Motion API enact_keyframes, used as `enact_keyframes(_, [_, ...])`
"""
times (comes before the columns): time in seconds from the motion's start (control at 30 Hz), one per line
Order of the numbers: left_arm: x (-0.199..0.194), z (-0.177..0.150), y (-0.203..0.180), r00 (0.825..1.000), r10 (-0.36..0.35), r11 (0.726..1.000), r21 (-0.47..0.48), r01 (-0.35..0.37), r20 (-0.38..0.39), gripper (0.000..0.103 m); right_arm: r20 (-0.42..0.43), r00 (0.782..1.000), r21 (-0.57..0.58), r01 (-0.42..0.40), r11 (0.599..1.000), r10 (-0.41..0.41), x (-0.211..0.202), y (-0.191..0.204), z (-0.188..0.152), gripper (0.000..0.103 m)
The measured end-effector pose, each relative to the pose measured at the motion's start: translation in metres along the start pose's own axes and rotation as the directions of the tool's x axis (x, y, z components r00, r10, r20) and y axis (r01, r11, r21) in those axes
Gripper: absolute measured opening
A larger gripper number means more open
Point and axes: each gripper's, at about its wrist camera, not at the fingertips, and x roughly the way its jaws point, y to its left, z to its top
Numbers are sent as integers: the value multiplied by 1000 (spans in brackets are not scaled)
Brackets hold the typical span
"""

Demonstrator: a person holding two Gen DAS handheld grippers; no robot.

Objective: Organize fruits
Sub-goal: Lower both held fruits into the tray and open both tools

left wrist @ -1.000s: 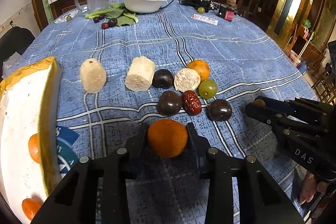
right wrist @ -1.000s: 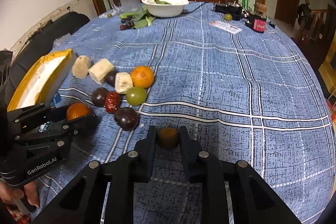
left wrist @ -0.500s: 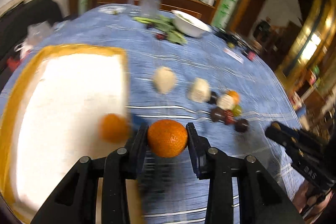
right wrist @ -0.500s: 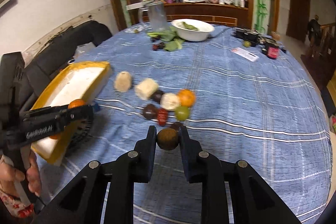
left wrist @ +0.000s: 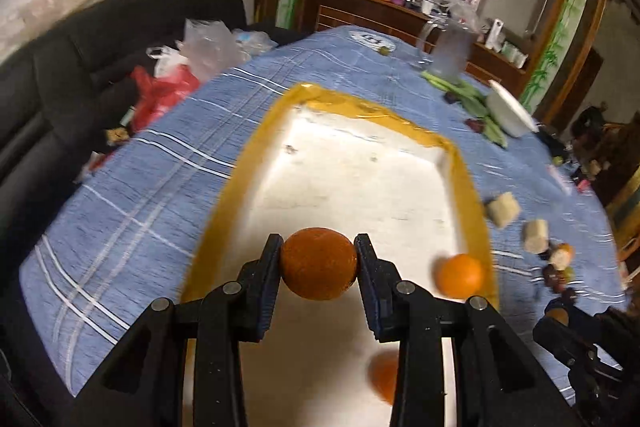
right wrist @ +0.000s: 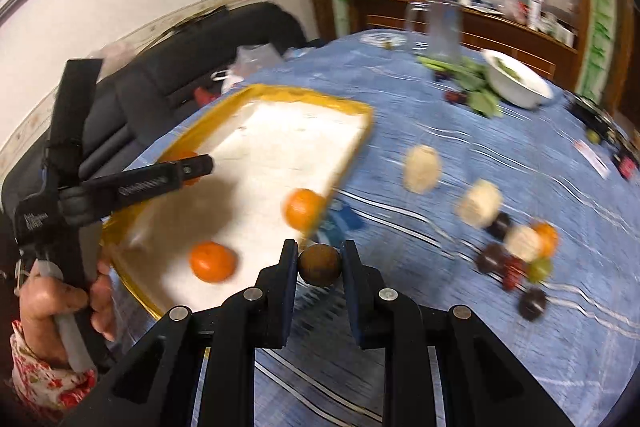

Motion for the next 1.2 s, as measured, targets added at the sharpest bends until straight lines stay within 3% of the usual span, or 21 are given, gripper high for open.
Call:
enact_keyframes(0.1, [3,-1,2,1000,-12,1000,10,12,-8,35,-30,999,-44,-21,999,20,25,25,11,24])
enact_keyframes(0.37, [1,-1,22,1000,-25,999,-20,25,0,36,-67,998,-67,-25,997,20,58,44,21,24])
enact_keyframes(0.43, [-2,1,25,999,-32,999,-34,33,11,45,-64,998,-59,-24,998,20,62,43,24,25])
enact_keyframes(0.47, [-4,2,27,999,-52,998,-43,52,15,48,-66,997,-46,-30,998,27,64,43,26,27])
enact_keyframes(0.53, [-9,3,27,998,-63,997,-51,65,28,52,-68,997,-20,-46,999,44,68,41,31,47])
enact_keyframes(0.6, [-15,4,26,997,-60,997,-47,62,48,63,-53,997,-3,-50,999,50,67,41,33,56])
enact_keyframes(0.77, [-27,6,27,996,-51,996,-66,56,75,72,-30,998,3,-47,999,48,57,42,33,57])
enact_keyframes(0.9, [-34,6,22,997,-14,999,-49,18,82,76,-8,999,28,-48,998,49,43,32,28,57])
enact_keyframes(1.2, [-52,-4,-27,993,17,995,99,-28,114,79,44,999,113,-14,994,9,5,-8,6,65])
